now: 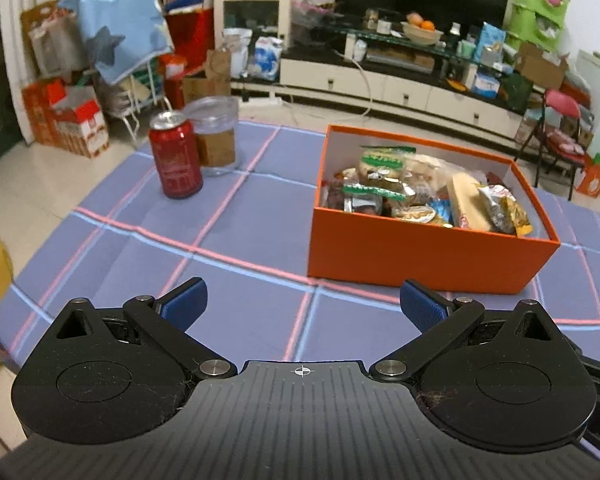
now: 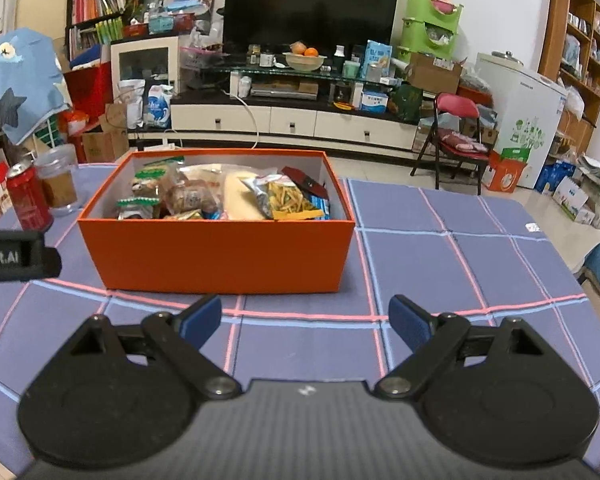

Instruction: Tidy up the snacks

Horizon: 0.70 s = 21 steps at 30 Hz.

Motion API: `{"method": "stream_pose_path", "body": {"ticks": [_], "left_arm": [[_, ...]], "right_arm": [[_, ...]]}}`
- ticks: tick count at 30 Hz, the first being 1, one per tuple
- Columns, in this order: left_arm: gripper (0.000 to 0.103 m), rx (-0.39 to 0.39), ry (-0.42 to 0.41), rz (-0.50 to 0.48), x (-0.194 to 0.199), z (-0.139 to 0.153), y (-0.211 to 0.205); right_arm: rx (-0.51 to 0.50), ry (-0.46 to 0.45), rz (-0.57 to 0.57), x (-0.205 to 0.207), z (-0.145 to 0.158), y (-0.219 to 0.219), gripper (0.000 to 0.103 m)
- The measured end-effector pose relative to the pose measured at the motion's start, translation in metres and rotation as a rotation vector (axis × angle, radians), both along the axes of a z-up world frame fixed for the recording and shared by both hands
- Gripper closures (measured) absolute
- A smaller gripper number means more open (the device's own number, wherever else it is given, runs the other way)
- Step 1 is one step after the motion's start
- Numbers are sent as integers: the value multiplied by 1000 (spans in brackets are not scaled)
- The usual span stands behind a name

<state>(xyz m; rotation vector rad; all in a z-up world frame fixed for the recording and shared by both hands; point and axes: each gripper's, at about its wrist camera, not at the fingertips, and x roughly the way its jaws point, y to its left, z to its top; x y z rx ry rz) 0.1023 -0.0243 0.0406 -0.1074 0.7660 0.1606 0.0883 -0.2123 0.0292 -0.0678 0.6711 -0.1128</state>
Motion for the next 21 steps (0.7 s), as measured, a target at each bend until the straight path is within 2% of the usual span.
{"method": "stream_pose_path", "body": {"ticks": [5, 13, 17, 21], "left_arm": [[15, 4, -29, -34, -4, 3, -5], [15, 55, -92, -50, -8, 12, -10], [15, 80, -93, -49, -9, 13, -13], [15, 74, -89, -48, -9, 13, -11]], "right_arm": [[2, 2, 9, -1, -2, 3, 13], [3, 3, 18, -2, -1, 6, 13], [0, 4, 21, -2, -1, 8, 13], [-4, 4, 23, -2, -1, 8, 13]]}}
